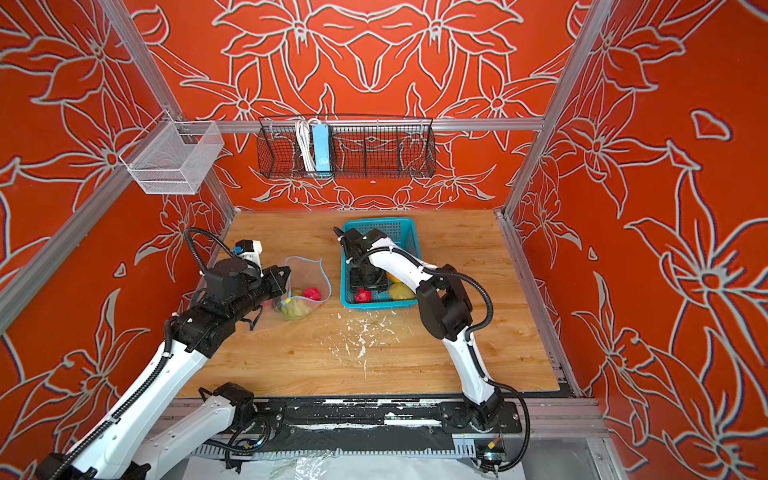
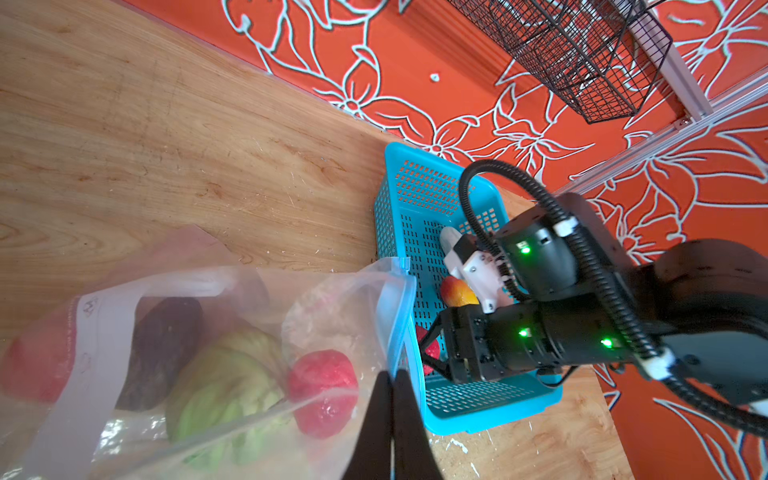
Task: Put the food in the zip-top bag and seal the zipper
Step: 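Lower the right gripper onto the last red radish and close on it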
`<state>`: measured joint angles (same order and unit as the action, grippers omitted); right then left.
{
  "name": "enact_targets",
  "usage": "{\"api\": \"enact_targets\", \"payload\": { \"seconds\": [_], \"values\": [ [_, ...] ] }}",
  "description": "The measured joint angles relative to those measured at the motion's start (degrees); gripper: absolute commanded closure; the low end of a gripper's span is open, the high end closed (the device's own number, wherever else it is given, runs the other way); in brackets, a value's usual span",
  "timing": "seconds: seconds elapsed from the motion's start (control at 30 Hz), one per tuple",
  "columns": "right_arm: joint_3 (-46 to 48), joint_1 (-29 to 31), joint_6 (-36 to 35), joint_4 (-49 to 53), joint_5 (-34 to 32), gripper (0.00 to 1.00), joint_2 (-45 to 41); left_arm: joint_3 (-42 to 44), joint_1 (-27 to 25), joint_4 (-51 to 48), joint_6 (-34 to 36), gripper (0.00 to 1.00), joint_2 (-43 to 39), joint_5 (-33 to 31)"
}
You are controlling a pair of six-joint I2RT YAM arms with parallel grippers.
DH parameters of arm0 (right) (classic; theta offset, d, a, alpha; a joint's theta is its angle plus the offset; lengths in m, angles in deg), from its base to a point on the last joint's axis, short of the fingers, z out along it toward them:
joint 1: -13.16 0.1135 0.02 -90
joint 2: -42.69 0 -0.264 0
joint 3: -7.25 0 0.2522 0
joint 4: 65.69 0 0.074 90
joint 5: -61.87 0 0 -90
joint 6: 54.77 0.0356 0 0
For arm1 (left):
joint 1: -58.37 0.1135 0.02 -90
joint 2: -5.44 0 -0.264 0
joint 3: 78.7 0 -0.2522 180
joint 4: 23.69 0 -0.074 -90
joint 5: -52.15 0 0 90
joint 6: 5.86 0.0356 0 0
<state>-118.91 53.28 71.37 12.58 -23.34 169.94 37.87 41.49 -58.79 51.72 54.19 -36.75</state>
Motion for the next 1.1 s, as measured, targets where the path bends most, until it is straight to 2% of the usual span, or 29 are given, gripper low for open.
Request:
{"api": "enact_targets", "payload": {
  "seconds": [0.27,0.83,1.1],
  "values": [
    [-0.50,0.00,-0.04,-0.33,0.85,0.35,1.73,0.00,0.00,0.00,-0.20,1.00,0.00,0.02],
    [-1.14,-0.07,-0.55,-0.33,1.66,0.58,2.01,0.00,0.00,-0.09,-0.26,1.00,-0.44,-0.74],
    [-1.14,-0.42,-0.74,-0.35,1.73,0.64,2.01,0.00,0.00,-0.09,-0.66,1.00,-0.55,-1.01]
  ]
}}
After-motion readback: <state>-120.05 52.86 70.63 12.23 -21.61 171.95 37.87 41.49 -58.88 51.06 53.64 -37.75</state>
